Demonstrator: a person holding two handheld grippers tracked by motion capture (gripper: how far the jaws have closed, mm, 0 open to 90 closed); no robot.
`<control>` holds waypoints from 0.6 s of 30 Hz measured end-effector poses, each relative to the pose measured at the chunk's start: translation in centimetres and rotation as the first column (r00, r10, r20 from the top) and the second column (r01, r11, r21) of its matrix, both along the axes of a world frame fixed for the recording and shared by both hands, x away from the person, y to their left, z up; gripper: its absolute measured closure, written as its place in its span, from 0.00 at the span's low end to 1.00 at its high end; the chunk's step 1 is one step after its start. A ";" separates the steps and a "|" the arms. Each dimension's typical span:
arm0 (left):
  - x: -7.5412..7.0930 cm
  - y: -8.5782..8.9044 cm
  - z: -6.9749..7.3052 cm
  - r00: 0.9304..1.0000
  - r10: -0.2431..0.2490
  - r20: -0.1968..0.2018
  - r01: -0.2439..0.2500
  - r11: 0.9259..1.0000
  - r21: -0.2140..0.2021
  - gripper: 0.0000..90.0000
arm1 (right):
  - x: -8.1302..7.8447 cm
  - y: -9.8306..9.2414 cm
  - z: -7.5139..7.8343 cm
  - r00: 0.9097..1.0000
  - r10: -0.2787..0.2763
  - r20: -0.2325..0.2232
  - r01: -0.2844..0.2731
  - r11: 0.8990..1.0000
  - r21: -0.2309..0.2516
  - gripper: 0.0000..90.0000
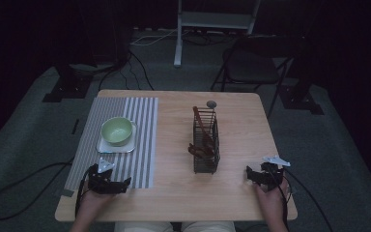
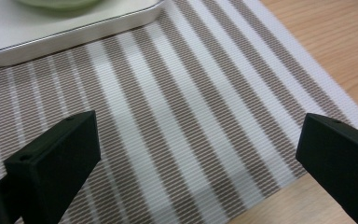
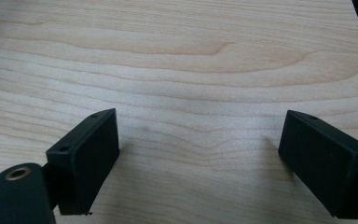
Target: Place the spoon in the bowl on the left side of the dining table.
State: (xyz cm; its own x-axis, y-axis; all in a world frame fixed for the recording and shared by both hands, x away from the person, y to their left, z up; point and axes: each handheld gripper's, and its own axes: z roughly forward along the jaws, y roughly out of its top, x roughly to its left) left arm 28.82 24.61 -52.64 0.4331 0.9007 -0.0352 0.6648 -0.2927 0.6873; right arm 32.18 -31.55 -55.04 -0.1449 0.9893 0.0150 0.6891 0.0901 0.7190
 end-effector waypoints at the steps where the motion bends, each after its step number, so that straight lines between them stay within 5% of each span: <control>1: 0.1 -0.1 0.0 1.000 -0.005 -0.005 0.005 1.000 -0.003 0.00 | 0.0 0.0 0.0 1.000 0.000 0.000 0.000 1.000 0.000 0.13; 18: 1.3 -2.4 0.7 0.998 -0.060 0.012 0.060 0.998 -0.025 0.00 | 0.0 0.0 0.0 1.000 0.000 0.000 0.000 1.000 0.000 0.13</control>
